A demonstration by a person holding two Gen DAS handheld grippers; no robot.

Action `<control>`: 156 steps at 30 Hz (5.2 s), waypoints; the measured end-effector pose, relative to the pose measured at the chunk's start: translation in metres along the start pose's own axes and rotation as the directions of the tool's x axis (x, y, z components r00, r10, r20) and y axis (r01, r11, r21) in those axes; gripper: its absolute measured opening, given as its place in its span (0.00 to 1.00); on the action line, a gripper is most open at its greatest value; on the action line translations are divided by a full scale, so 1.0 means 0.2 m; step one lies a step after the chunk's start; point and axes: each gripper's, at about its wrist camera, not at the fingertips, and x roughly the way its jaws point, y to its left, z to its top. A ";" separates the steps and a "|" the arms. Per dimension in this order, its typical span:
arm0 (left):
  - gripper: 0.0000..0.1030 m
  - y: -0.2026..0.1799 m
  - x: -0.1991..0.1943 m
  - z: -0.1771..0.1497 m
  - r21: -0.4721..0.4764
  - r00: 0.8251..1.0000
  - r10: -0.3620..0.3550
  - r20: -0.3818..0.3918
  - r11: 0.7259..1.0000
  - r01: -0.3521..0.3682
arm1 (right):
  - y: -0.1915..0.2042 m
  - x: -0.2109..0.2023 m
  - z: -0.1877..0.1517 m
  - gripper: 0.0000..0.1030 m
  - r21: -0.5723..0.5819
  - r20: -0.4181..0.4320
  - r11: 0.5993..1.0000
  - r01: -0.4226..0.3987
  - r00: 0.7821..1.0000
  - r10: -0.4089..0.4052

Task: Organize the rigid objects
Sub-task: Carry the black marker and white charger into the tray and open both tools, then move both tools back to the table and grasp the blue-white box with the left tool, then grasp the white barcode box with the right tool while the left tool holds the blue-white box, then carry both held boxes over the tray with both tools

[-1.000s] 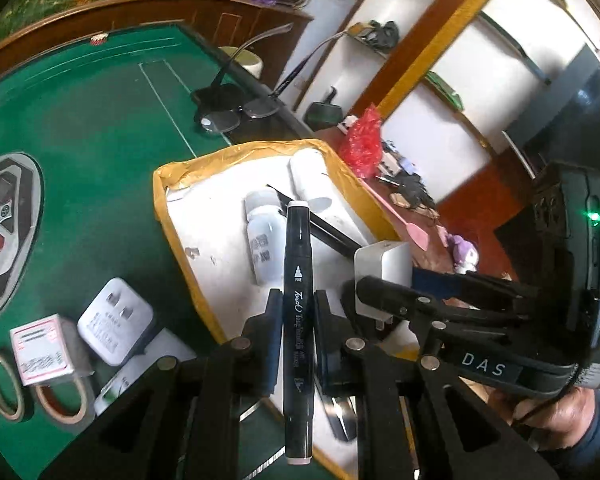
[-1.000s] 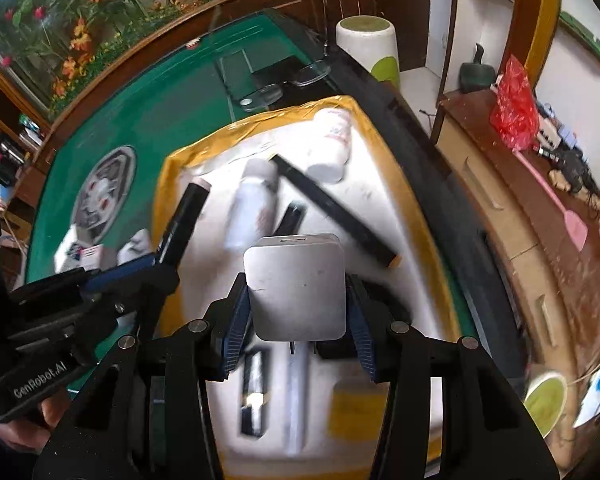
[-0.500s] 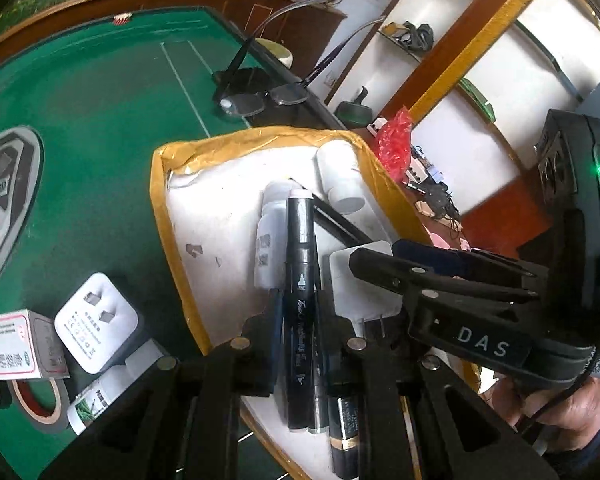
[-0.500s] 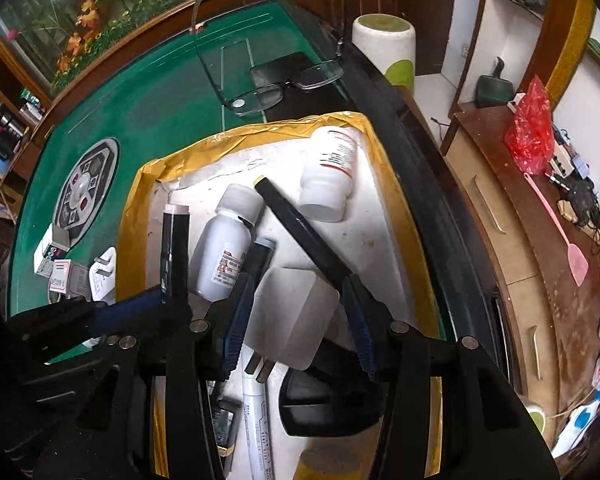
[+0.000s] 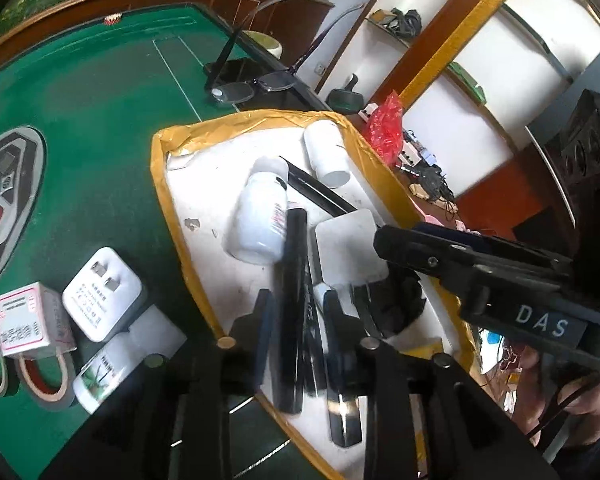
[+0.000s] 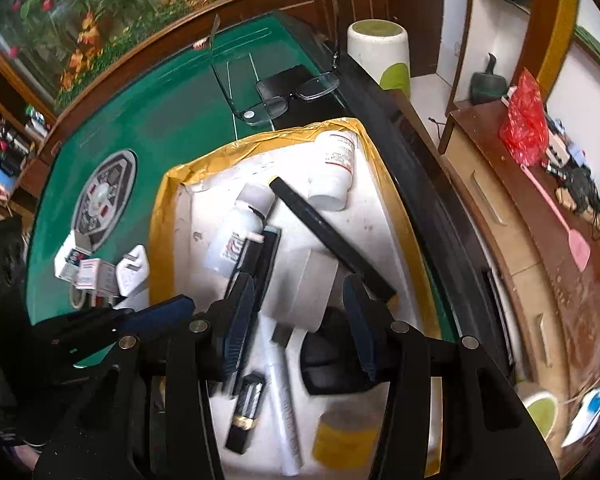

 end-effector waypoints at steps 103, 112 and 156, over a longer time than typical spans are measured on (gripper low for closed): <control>0.33 1.04 -0.66 -0.72 0.002 0.939 0.343 -0.003 0.939 -0.343 | 1.03 0.36 -0.48 0.38 -0.062 -0.238 0.992 -0.108 0.967 0.090; 0.33 0.91 -0.66 -0.63 0.046 0.956 0.292 0.034 0.955 -0.293 | 0.93 0.19 -0.53 0.38 -0.014 -0.168 0.983 -0.182 0.970 0.177; 0.34 -0.28 0.03 -0.22 0.392 0.995 -0.002 -0.104 0.919 0.042 | -0.14 -0.14 -0.38 0.39 0.219 0.003 0.972 -0.089 0.996 0.091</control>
